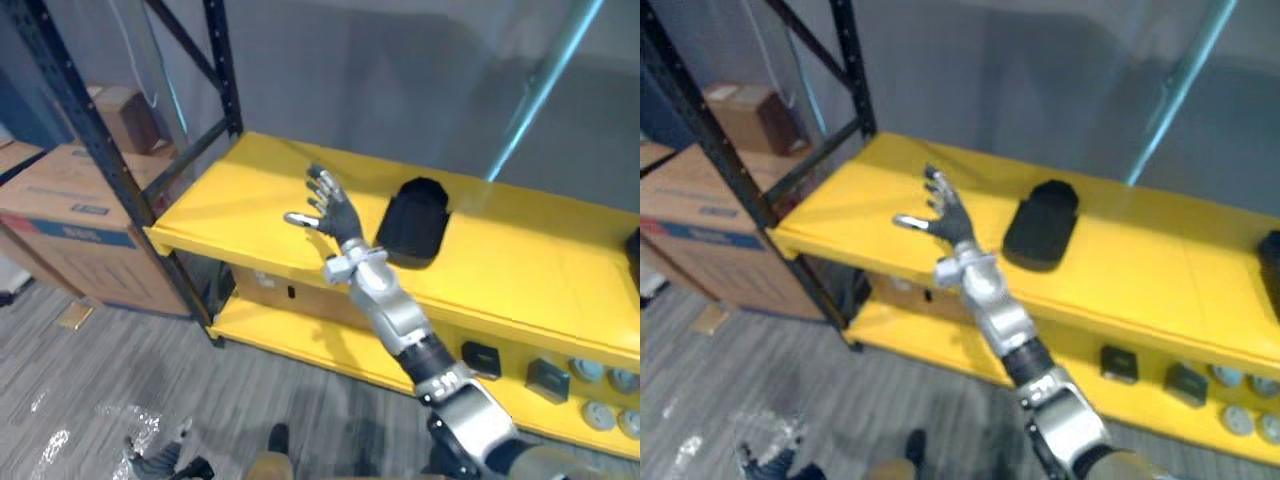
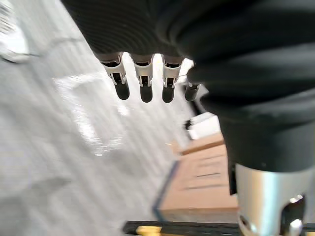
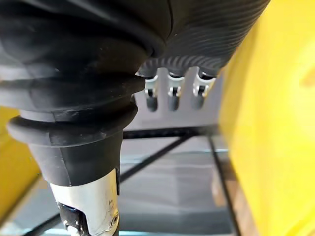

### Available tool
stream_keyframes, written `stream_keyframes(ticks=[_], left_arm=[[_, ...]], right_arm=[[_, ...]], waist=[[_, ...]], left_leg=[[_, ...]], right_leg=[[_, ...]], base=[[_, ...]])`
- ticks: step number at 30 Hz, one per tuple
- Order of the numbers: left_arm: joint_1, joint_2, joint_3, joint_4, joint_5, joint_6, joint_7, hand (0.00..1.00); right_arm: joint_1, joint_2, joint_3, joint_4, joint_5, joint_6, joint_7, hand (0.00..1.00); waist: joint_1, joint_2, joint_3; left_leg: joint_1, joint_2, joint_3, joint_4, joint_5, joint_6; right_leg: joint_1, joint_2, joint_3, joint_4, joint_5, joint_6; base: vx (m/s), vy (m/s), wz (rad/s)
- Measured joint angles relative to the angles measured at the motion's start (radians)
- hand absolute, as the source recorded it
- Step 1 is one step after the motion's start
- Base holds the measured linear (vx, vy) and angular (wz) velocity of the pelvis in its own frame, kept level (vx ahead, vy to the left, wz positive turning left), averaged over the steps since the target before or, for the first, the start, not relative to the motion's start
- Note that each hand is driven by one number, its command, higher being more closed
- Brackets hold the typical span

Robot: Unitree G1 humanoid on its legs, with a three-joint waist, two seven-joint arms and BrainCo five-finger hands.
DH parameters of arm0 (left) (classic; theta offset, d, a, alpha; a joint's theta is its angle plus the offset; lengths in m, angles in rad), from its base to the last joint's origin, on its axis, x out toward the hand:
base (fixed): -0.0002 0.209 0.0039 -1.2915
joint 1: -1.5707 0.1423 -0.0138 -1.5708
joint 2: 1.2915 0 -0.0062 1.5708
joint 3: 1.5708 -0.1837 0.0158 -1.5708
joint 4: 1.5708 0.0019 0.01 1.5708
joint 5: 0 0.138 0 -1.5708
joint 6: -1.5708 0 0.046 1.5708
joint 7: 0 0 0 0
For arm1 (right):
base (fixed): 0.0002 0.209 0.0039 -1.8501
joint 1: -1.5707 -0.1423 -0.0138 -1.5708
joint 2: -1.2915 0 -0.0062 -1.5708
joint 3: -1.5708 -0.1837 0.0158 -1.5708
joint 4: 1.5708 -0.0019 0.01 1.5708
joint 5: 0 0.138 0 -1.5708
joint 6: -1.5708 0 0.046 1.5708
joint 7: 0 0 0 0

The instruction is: Walk over and take plastic housings, then place them on the shelf

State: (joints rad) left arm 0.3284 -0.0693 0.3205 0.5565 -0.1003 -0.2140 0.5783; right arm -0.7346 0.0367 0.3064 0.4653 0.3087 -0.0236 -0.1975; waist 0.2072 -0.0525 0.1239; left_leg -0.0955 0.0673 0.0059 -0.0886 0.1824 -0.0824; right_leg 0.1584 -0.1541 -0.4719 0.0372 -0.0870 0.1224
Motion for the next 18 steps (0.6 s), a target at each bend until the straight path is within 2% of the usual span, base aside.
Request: stream_keyframes(ticks=[3,7,13,18], left_arm=[[-0.008,0.001,-0.035,0.06,-0.005,0.004,-0.023,0.0],[-0.035,0.005,-0.099,0.066,-0.012,0.004,-0.062,0.0],[-0.082,0.014,-0.148,0.075,-0.06,0.004,-0.11,0.0],[-0.095,0.026,-0.181,0.08,-0.1,0.007,-0.123,0.0]], right_arm=[[-0.06,0.02,-0.023,0.078,0.001,0.0,-0.035,0.0],[-0.118,0.029,-0.07,0.131,-0.011,0.001,-0.092,0.0],[-0.193,-0.005,-0.157,0.138,-0.048,0.006,-0.155,0.0],[-0.233,-0.052,-0.191,0.152,-0.051,0.034,-0.21,0.0]], waist=[[0.008,0.009,0.025],[0.033,0.036,0.077],[0.036,0.045,0.144],[0.035,0.061,0.183]], left_leg=[[-0.01,-0.001,-0.023,0.0,0.006,-0.002],[-0.026,0.001,-0.03,0.001,0.011,-0.003],[-0.081,0.0,-0.054,0.005,0.033,-0.003],[-0.082,-0.009,-0.054,0.005,0.035,-0.003]], right_leg=[[0.001,0.002,-0.02,0.003,-0.001,-0.001],[-0.02,0.002,-0.026,0.032,-0.017,-0.002],[-0.088,-0.012,-0.048,0.12,-0.049,0.002],[-0.116,-0.038,-0.043,0.189,-0.09,0.005]], base=[[-0.02,-0.025,0.19],[-0.03,-0.012,0.09],[0.01,-0.026,0.14],[0.01,-0.04,0.01]])
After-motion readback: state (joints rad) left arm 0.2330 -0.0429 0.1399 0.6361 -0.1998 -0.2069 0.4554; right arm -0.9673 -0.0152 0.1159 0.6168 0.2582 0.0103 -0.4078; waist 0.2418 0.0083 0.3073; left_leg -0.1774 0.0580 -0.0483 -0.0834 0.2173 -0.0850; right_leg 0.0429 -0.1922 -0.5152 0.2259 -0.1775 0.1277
